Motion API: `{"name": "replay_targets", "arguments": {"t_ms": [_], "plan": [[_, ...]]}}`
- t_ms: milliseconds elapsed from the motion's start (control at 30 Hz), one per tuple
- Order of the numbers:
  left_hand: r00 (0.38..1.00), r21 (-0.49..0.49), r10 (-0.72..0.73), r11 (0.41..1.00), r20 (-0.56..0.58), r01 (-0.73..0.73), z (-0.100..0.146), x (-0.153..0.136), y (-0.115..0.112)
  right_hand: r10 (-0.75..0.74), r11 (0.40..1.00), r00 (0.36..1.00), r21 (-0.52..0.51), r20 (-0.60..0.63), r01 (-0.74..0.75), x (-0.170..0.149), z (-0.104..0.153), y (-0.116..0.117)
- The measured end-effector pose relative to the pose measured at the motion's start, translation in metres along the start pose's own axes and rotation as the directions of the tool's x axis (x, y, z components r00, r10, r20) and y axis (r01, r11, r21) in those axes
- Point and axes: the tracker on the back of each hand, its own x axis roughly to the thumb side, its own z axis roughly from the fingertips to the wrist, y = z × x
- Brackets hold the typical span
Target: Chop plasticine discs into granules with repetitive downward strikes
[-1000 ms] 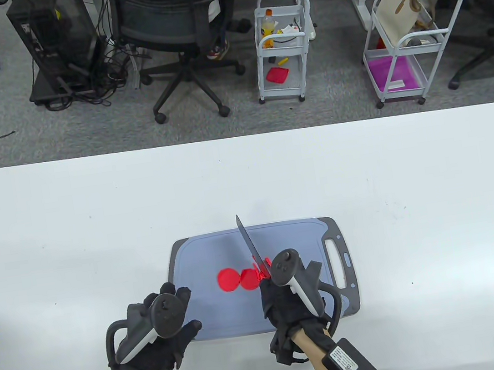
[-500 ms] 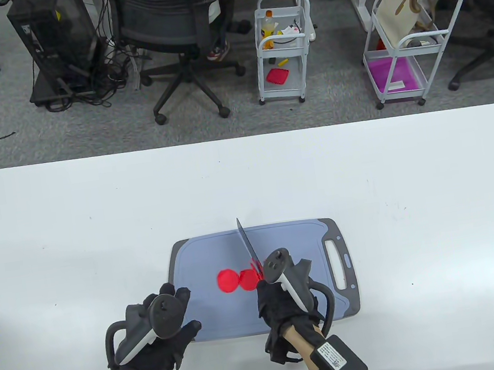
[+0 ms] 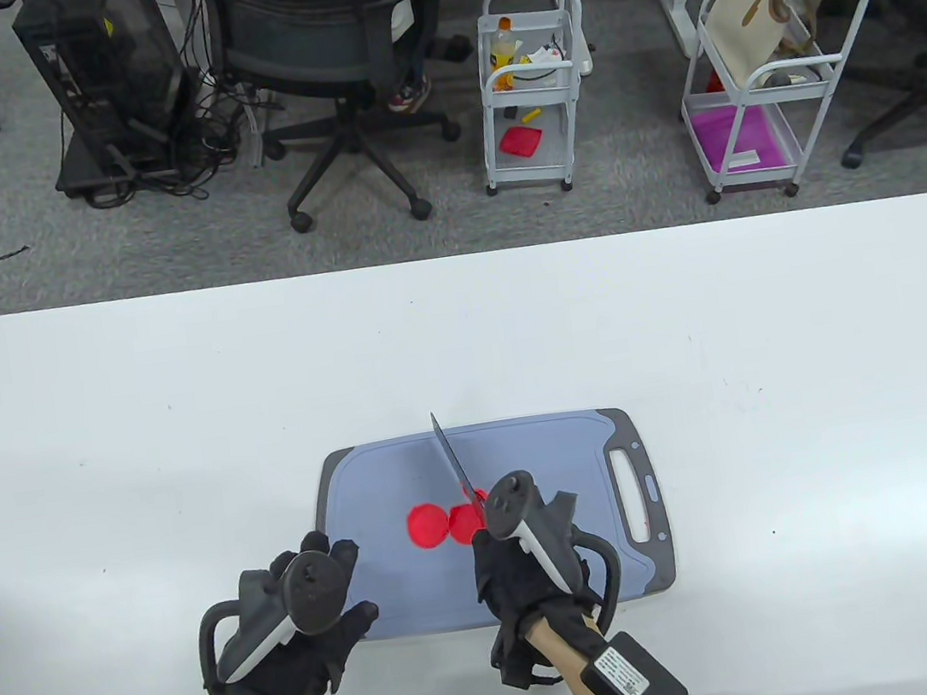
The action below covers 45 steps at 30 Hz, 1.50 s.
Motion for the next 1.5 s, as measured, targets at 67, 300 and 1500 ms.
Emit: {"name": "replay_targets", "arguments": {"t_ms": [67, 300, 1500], "plan": [[1.0, 0.007, 0.004, 1.0, 0.001, -0.004, 0.001, 0.0, 0.0, 0.017, 0.999, 1.0, -0.044, 0.006, -0.016, 0.004, 0.0, 0.004], [1.0, 0.008, 0.011, 1.0, -0.003, -0.011, 0.0, -0.002, 0.001, 0.025, 0.999, 1.0, -0.04, 0.011, -0.024, 0.001, 0.001, 0.004], [1.0, -0.006, 0.003, 1.0, -0.003, -0.003, -0.003, -0.002, 0.0, -0.095, 0.993, 0.988, -0.065, 0.118, 0.104, 0.0, 0.008, -0.014]]}}
